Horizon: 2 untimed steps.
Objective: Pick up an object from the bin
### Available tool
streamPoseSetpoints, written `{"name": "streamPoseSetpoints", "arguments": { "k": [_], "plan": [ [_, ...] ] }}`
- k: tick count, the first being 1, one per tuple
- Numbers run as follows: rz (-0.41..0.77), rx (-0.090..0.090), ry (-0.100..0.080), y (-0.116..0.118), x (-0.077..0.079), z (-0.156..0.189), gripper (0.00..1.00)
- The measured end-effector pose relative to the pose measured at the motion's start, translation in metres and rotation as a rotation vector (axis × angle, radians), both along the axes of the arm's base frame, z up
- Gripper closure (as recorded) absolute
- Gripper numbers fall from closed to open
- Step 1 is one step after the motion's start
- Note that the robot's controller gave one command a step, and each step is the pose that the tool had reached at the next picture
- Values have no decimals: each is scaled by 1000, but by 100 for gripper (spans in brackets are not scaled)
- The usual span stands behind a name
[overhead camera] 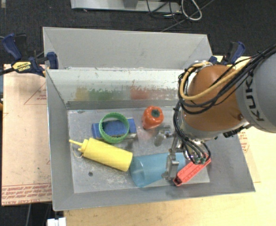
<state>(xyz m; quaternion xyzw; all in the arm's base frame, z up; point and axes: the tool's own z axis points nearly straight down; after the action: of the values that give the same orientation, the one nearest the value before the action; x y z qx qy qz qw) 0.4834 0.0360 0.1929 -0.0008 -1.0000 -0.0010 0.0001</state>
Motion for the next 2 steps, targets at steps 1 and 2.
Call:
{"name": "streamPoseSetpoints", "arguments": {
  "k": [1,2],
  "plan": [
    [-30,2,2,1,9,-37,0],
    [-37,3,-1,-1,10,-39,0]
  ]
}}
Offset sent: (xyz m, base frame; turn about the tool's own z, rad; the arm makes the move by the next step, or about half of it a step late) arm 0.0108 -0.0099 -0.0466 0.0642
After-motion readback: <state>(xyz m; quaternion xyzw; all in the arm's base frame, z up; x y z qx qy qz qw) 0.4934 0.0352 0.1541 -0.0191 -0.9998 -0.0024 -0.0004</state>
